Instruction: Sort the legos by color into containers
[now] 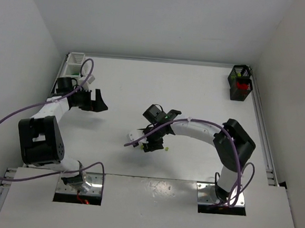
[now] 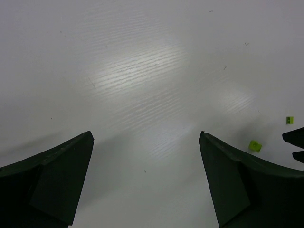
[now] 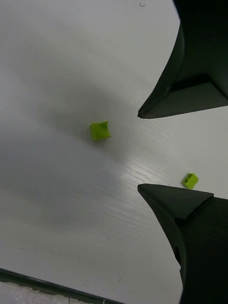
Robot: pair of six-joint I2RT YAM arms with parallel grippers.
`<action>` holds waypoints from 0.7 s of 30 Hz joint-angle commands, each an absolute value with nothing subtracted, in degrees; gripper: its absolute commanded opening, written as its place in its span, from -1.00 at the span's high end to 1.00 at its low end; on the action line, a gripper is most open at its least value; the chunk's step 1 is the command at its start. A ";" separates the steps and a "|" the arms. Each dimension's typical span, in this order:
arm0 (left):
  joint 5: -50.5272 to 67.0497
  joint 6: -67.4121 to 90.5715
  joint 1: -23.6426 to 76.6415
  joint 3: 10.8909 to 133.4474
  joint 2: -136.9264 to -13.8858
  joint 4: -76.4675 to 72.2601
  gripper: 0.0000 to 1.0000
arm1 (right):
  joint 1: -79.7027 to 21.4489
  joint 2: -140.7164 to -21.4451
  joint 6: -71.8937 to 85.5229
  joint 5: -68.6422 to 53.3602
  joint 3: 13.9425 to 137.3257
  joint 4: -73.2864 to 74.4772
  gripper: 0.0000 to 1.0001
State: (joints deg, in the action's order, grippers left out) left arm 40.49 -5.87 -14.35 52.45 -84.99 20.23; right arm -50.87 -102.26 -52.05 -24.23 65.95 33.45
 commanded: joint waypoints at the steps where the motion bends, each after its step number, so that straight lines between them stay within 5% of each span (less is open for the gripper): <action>1: 41.57 -7.29 -14.41 54.84 -86.22 19.95 -0.99 | -52.38 -103.10 -57.39 -23.12 68.20 30.59 -0.14; 21: 42.10 -8.43 -14.94 55.37 -88.42 21.00 -0.99 | -53.53 -111.88 -58.79 -24.69 73.56 29.00 -0.12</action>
